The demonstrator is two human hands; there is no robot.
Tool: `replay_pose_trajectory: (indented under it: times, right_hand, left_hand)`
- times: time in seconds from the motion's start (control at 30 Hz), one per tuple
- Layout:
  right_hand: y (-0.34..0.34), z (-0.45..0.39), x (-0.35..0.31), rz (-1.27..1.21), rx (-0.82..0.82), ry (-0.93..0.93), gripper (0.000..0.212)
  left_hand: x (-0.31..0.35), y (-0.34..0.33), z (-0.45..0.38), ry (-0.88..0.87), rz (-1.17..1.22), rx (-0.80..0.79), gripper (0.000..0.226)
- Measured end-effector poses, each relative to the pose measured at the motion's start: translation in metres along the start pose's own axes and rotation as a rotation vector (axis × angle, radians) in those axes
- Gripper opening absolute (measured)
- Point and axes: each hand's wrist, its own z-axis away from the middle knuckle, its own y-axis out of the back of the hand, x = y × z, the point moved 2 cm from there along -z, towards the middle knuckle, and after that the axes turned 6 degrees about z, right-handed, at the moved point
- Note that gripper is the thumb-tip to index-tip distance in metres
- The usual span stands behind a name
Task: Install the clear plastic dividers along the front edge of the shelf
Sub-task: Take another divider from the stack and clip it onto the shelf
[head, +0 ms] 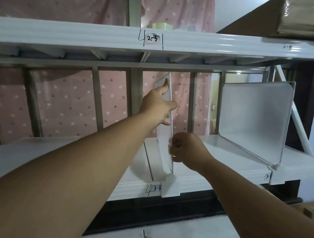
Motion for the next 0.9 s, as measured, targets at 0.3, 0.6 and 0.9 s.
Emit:
replay_pose_trajectory:
  times: [0.3, 0.6, 0.9]
  right_hand:
    - [-0.004, 0.004, -0.002, 0.033, 0.026, 0.0, 0.003]
    - [-0.008, 0.004, -0.001, 0.058, 0.037, -0.015, 0.009]
    - [-0.016, 0.01, 0.0, 0.149, 0.114, 0.013, 0.011]
  left_hand:
    - [0.003, 0.004, 0.008, 0.022, -0.025, -0.007, 0.08]
    - [-0.002, 0.004, 0.007, 0.004, -0.069, -0.027, 0.08]
    - [-0.005, 0.007, 0.009, -0.011, -0.116, 0.009, 0.077]
